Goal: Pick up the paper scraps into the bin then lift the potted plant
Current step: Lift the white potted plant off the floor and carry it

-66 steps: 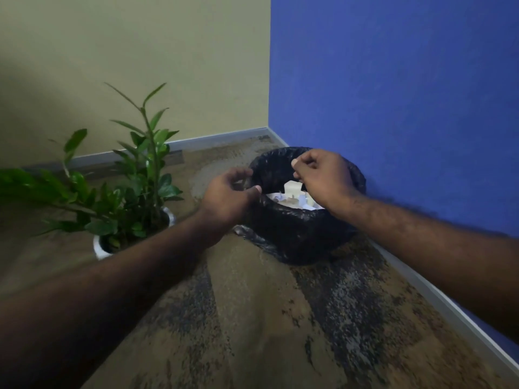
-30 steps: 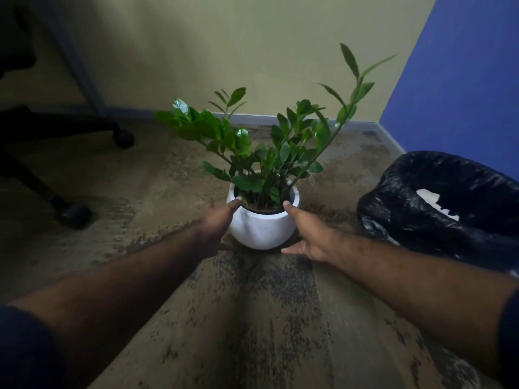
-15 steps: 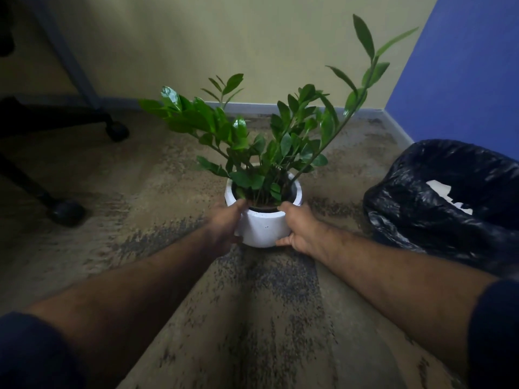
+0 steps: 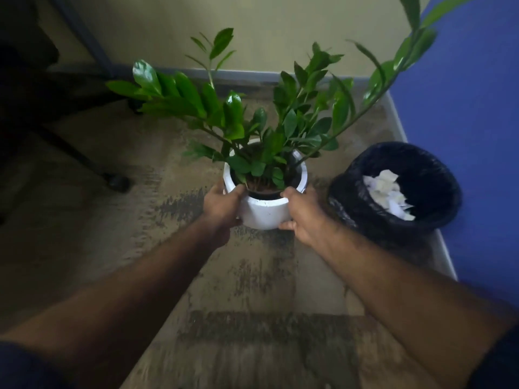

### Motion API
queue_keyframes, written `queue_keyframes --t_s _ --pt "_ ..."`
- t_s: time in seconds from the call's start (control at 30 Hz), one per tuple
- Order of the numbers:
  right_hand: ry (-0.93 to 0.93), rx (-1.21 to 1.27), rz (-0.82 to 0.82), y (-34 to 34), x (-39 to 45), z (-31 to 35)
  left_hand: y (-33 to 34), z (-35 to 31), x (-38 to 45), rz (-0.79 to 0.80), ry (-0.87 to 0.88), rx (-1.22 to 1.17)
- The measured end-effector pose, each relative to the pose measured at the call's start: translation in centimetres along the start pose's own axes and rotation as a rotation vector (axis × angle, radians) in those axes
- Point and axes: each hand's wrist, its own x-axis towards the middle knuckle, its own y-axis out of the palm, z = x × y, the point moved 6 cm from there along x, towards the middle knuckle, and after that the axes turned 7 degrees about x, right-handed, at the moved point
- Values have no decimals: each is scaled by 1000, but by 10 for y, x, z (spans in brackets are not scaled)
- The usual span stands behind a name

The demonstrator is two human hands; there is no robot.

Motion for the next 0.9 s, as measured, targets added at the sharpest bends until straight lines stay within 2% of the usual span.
queue_keyframes --t_s 0.27,0.53,0.7,0.9 --pt "37 33 -5 -26 -167 149 -17 -161 -171 63 -11 30" --pt "53 2 19 -62 -291 283 -10 -300 -304 18 -19 81" --pt "26 -50 -10 -77 -308 329 5 -337 -330 31 12 65" --pt "18 -142 -1 -59 -277 357 13 -360 -295 17 5 65"
